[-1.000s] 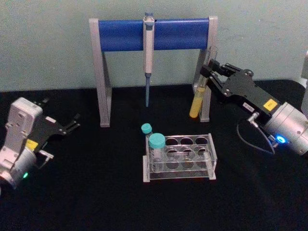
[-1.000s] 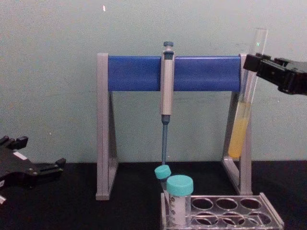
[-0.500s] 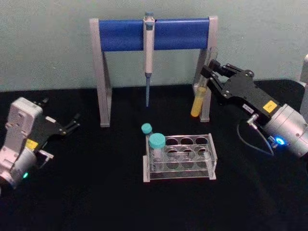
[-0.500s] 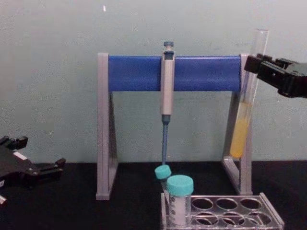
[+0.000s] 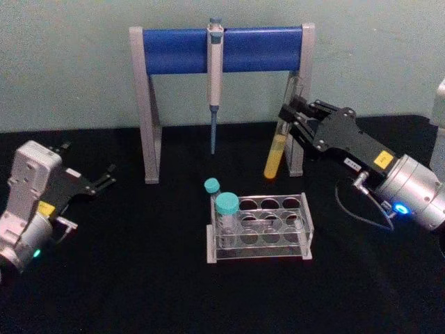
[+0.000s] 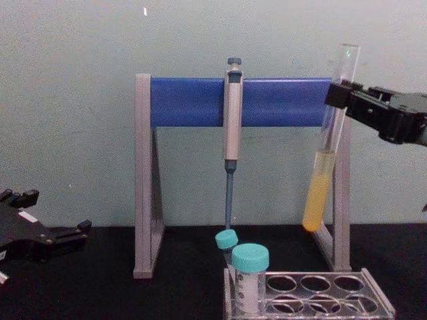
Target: Pick up the test tube from the test tube rack, shake it, then place it back into the test tube rack.
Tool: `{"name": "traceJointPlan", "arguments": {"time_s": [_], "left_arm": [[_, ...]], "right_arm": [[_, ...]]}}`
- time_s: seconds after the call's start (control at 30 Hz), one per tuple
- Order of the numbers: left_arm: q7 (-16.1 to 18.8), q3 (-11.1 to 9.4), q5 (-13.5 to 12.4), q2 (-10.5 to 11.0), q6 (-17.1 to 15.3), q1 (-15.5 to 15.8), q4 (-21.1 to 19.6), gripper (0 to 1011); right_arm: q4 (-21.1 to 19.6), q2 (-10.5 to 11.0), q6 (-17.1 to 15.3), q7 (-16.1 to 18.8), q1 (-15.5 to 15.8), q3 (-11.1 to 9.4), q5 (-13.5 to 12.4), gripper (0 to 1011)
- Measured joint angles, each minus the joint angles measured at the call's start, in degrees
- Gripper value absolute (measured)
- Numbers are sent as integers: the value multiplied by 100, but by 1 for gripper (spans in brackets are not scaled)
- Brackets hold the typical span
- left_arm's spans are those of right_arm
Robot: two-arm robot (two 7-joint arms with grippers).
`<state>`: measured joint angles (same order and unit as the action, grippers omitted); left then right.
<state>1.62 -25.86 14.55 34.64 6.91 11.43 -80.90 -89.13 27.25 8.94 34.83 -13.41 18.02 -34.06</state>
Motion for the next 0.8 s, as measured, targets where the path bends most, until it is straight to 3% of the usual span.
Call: {"name": "traceJointPlan", "arguments": {"time_s": [0.2, 0.4, 0.63, 0.8], "left_arm": [[0, 0, 0, 0, 0, 0, 0, 1001], [0, 0, 0, 0, 0, 0, 0, 1001], [0, 0, 0, 0, 0, 0, 0, 1001], [0, 0, 0, 0, 0, 0, 0, 1001]], "right_arm": [[61, 276, -250, 569, -99, 151, -354, 227], [71, 575, -401, 832, -90, 188, -532, 228], [-62, 901, -257, 404, 8, 169, -128, 228], [-102, 878, -129, -88, 7, 130, 362, 228]]}}
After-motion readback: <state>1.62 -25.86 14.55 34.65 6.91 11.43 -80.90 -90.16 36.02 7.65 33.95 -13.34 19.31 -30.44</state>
